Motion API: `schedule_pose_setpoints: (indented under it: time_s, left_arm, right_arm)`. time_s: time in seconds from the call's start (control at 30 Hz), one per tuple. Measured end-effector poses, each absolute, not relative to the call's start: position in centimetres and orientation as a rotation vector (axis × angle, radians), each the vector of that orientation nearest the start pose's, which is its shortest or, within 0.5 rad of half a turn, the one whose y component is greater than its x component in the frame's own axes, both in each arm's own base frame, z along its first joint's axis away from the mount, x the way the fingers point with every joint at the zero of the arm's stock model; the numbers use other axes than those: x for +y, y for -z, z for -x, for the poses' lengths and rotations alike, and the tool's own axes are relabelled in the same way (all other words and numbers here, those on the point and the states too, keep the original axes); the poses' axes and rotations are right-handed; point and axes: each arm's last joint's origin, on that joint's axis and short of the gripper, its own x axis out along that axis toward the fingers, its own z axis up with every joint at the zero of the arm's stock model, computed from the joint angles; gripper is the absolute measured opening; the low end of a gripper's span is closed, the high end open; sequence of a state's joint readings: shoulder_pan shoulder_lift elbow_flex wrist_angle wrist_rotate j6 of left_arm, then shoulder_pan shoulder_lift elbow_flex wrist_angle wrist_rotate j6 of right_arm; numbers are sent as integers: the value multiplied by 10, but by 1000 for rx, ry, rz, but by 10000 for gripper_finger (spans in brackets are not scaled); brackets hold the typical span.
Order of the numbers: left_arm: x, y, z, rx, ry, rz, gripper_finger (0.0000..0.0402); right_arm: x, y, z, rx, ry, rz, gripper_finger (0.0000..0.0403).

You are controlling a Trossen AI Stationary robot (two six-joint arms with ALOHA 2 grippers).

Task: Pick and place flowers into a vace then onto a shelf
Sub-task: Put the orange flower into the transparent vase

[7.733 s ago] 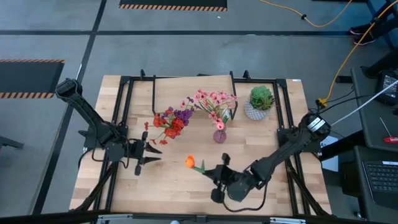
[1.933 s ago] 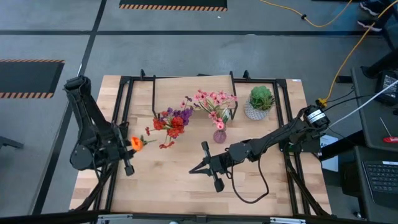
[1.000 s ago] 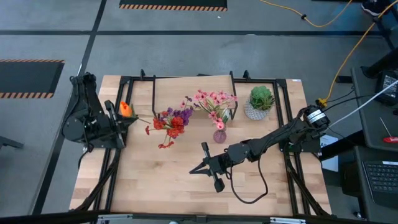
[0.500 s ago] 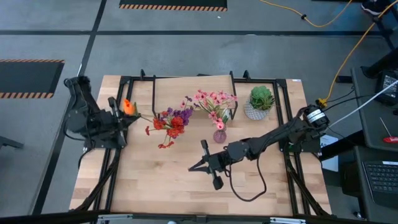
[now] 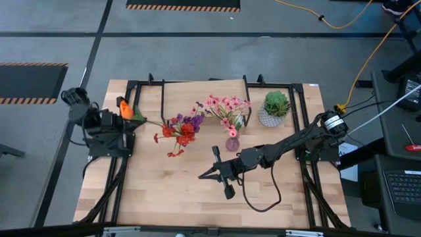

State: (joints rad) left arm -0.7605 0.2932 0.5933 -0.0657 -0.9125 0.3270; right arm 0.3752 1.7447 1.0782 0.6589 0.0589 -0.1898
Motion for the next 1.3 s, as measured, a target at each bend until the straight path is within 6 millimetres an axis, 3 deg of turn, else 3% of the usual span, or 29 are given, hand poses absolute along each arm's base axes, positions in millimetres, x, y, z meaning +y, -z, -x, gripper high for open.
schedule_pose_setpoints:
  time_s: [0.43,0.83,1.03,1.3]
  left_arm:
    - [-30,-302,-80,-222,-156,-132,8]
    - [-24,-296,-97,-203,-129,-81,8]
    - [-22,-291,-111,-153,-107,-88,8]
    - [-17,-286,-125,-112,-72,-79,8]
  right_arm:
    - [142,-260,-365,-41,-314,188,0]
    - [142,-260,-365,-38,-315,162,0]
    - [138,-259,-366,-11,-171,162,0]
    - [138,-258,-366,-1,-167,165,0]
